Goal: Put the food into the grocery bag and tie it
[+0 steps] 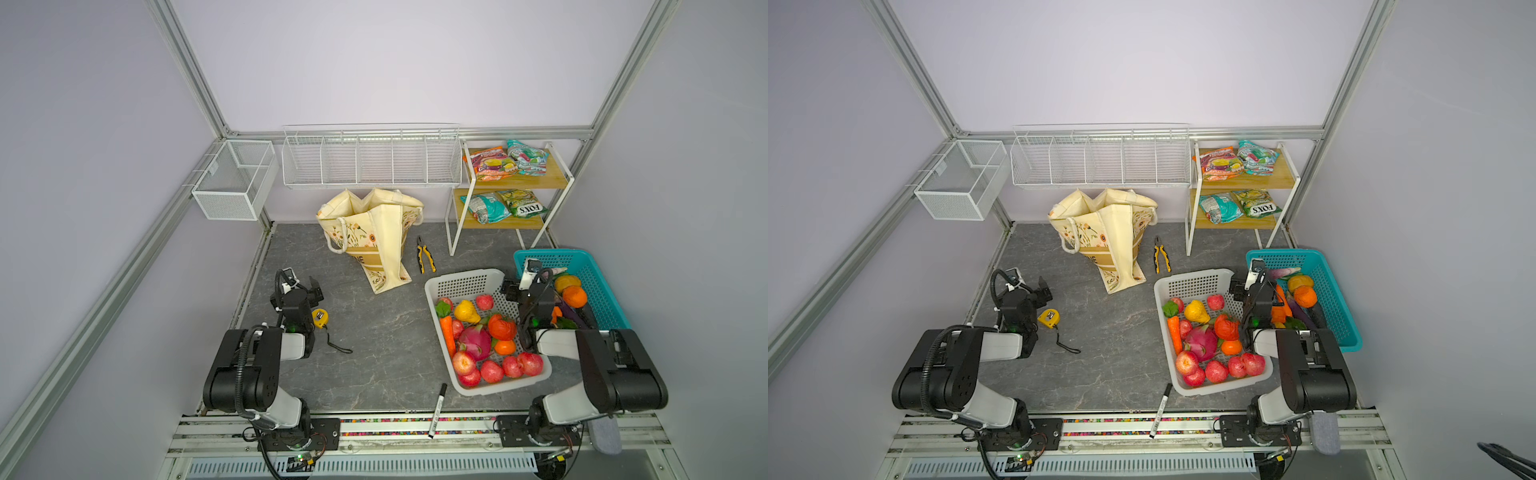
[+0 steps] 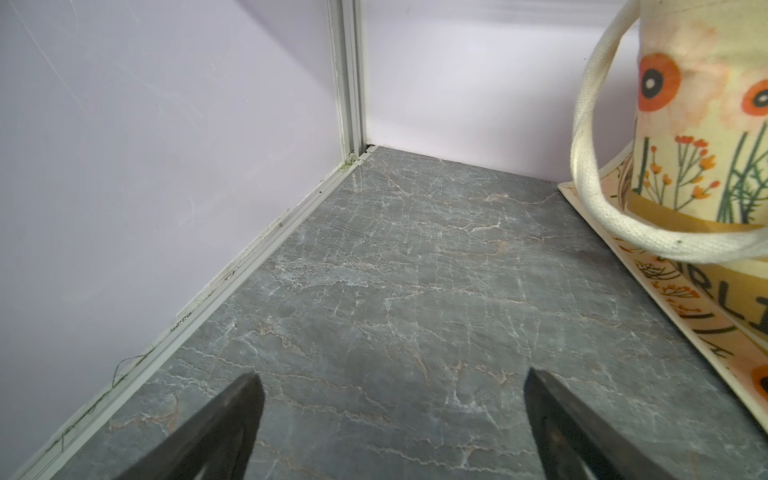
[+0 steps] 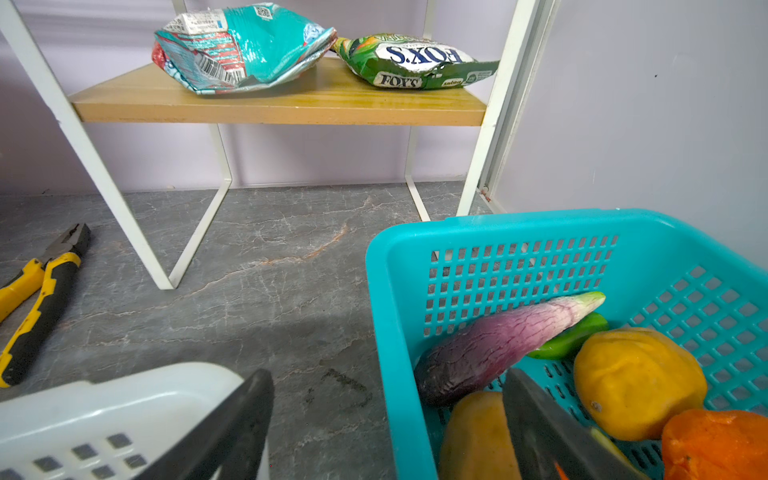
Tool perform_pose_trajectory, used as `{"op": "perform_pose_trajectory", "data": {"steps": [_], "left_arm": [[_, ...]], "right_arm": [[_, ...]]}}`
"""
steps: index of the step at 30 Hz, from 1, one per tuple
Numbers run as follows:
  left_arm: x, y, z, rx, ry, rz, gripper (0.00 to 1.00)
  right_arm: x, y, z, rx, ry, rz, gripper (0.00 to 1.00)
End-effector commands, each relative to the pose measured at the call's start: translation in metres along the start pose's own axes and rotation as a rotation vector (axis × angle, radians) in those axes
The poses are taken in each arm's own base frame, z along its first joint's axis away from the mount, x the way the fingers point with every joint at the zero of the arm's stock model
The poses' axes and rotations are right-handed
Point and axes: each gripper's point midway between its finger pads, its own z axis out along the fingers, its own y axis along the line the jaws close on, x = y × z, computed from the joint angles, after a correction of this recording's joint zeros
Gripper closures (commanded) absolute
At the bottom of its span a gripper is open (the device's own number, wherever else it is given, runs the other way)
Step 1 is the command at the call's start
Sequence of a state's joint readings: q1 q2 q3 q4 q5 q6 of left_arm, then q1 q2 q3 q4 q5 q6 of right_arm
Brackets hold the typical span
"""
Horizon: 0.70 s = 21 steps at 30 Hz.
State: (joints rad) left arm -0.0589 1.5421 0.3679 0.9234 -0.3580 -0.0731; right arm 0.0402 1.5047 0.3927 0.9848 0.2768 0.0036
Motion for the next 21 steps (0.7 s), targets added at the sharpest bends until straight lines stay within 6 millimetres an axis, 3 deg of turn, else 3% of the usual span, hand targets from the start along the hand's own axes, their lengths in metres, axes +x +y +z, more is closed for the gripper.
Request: {"op": "perform_pose_trajectory", "data": {"steps": [1,3,4,6,11,13,18,21], "left_arm": [[-0.004,-0.003,0.002,0.014,-0.013,0.004,0.01],[-0.003,-0.002,0.002,0.012,-0.012,0.006,0.00],[-0.005,-0.002,0.001,0.008,-0.020,0.003,0.05],[-0.017,0.004,-0.004,-0.022,-0.011,-0.003,0.07],[-0.082,0.013,-0.038,-0.052,-0.014,-0.047,0.10],[-0.101,0.020,-0.056,-0.069,-0.018,-0.087,0.10],[-0.121,0.033,-0.089,-0.112,0.010,-0.176,0.04],[-0.129,0.040,-0.109,-0.127,0.058,-0.211,0.00]], "right_arm": [[0.041,-0.007,-0.004,0.034,0.135,-0.030,0.12],[0.041,-0.007,-0.004,0.033,0.133,-0.029,0.11],[0.038,-0.008,-0.005,0.038,0.123,-0.030,0.09],[0.035,-0.009,-0.007,0.045,0.144,-0.026,0.05],[0.016,-0.005,-0.025,0.096,0.008,-0.084,0.03],[0.002,-0.007,-0.032,0.118,0.059,-0.103,0.05],[-0.090,-0.011,-0.047,0.108,0.038,-0.006,0.02],[-0.118,-0.016,-0.063,0.122,0.112,0.064,0.02]]}}
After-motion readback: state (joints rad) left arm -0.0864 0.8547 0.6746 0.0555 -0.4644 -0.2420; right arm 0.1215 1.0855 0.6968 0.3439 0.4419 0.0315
